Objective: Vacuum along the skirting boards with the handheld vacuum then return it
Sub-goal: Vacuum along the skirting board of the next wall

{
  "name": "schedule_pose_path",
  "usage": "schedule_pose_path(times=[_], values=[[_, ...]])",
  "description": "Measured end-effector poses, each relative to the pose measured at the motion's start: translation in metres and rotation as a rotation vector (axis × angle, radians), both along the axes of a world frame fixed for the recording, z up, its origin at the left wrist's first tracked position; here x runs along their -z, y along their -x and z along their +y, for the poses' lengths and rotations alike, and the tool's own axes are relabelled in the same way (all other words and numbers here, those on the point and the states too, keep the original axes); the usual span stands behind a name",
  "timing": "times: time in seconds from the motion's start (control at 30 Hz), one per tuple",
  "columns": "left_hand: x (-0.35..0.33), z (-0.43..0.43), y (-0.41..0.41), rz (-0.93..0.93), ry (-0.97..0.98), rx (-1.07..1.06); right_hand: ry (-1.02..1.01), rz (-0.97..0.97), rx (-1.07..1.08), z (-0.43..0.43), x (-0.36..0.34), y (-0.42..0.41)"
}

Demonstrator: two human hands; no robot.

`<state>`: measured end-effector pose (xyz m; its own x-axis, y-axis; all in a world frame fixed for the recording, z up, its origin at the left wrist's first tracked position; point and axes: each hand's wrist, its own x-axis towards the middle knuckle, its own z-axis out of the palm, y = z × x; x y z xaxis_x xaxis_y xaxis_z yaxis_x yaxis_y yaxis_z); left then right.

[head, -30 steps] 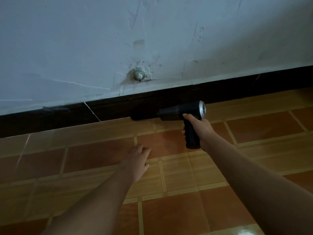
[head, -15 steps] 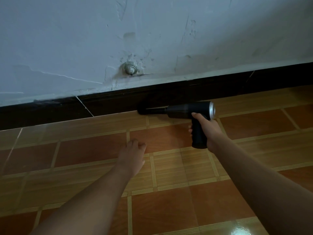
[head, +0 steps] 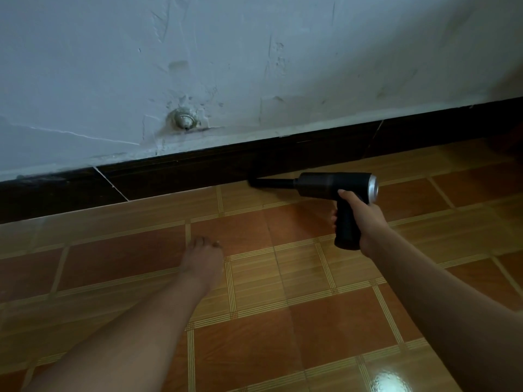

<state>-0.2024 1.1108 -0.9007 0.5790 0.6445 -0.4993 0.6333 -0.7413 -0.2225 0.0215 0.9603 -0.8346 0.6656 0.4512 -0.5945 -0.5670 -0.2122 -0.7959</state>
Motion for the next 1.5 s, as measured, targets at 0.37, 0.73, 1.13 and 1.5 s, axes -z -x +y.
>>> schedule_pose_path(times=[0.37, 0.73, 1.13, 1.5], values=[[0.001, 0.002, 0.002, -0.028, 0.004, 0.007, 0.012, 0.015, -0.096, 0.016, 0.001, 0.019], [0.002, 0.006, 0.004, -0.028, -0.021, 0.084, -0.025, 0.105, -0.147, 0.057, 0.016, 0.055], [-0.002, 0.006, 0.004, -0.032, -0.025, 0.093, -0.024, 0.118, -0.102, 0.053, 0.021, 0.051], [0.000, 0.003, 0.006, -0.024, -0.025, 0.089, -0.004, 0.122, -0.011, 0.015, 0.016, 0.022]])
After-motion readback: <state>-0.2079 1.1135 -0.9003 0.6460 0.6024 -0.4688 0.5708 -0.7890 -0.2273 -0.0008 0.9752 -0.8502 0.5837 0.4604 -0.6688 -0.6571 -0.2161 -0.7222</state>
